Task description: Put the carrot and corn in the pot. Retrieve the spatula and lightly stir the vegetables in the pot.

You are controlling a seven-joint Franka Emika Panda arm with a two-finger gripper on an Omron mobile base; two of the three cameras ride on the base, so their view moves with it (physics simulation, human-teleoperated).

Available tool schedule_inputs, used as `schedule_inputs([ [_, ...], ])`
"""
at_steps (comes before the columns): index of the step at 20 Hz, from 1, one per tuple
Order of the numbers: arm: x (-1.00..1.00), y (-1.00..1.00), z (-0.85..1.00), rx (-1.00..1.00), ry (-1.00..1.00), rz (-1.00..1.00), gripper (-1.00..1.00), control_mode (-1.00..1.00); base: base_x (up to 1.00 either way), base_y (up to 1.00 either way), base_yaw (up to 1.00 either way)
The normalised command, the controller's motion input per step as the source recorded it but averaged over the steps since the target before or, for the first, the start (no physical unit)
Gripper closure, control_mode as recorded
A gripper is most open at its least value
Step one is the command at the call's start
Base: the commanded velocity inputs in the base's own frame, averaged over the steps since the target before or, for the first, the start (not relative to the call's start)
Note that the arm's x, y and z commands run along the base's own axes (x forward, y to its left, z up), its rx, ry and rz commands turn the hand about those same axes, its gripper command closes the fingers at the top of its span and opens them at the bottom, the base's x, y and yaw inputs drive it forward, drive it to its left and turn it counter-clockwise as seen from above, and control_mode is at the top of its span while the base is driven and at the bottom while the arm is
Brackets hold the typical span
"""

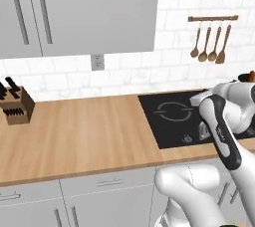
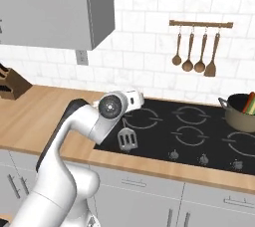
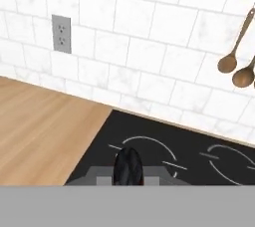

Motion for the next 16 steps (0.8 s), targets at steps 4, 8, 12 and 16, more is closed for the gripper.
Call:
schedule_inputs([
  [4, 0.0, 0.0, 0.0, 0.0, 0.0, 0.0, 1.0, 1.0, 0.0, -0.22, 0.06],
  [8, 0.0, 0.0, 0.0, 0.0, 0.0, 0.0, 1.0, 1.0, -0.09, -0.96, 0.0],
  [12, 0.0, 0.0, 0.0, 0.0, 0.0, 0.0, 1.0, 1.0, -0.21, -1.0, -0.02],
  [16, 0.0, 0.0, 0.0, 0.0, 0.0, 0.0, 1.0, 1.0, 0.0, -1.0, -0.01],
])
